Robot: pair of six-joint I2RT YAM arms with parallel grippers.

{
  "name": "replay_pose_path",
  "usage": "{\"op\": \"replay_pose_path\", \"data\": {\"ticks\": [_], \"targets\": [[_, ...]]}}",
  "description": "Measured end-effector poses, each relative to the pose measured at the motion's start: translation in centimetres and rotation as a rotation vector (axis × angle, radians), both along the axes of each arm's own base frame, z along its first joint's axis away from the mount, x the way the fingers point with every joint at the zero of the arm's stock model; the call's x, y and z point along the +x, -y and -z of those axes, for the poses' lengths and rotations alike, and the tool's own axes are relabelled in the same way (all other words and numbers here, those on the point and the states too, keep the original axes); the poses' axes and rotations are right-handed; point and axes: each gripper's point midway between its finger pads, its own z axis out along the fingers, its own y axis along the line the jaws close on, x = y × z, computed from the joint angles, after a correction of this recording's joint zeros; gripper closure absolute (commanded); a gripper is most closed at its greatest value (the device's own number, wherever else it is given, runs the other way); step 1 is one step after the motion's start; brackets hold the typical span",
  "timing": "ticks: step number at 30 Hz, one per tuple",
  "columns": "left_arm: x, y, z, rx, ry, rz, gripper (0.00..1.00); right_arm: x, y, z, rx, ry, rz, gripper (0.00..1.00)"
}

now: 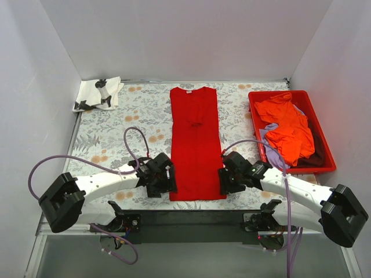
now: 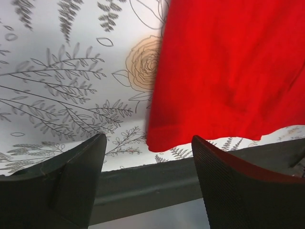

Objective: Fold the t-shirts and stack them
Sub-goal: Fold the tshirt

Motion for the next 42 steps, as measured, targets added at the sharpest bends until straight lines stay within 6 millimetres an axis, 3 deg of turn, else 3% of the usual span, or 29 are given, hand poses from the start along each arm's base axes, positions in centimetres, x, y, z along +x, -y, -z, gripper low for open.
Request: {"op": "replay_pose_path", "data": {"ticks": [5, 9, 12, 24, 28, 34, 42], "targets": [[-0.5, 1.0, 0.7, 0.037, -0.018, 0.005, 0.33, -1.1, 0.9, 1.1, 0.016, -0.038, 0.032, 0.48], [-0.4, 1.6, 0.8, 0.043, -0.018, 0.002, 0.37, -1.0, 0.1, 1.0, 0.058, -0.044, 0.041, 0.51], [-0.5, 1.8, 0.8, 0.044, -0.018, 0.004, 0.44, -0.9, -0.3, 1.0, 0.077, -0.047, 0.041, 0.58], [-1.6, 2.3, 1.0, 0.059, -0.038, 0.021, 0.46, -1.4, -0.4, 1.4, 0.131, -0.048, 0.068, 0.77], [-1.6, 2.2, 1.1, 0.069, -0.045, 0.02, 0.51, -1.4, -0.4, 1.5, 0.13, -0.054, 0.074, 0.82], [-1.8, 2.3, 1.3, 0.081, -0.061, 0.023, 0.61, -1.5, -0.5, 1.7, 0.129, -0.064, 0.072, 0.85], [-1.9, 2.4, 1.4, 0.092, -0.075, 0.027, 0.62, -1.5, -0.5, 1.7, 0.128, -0.064, 0.071, 0.86]]}}
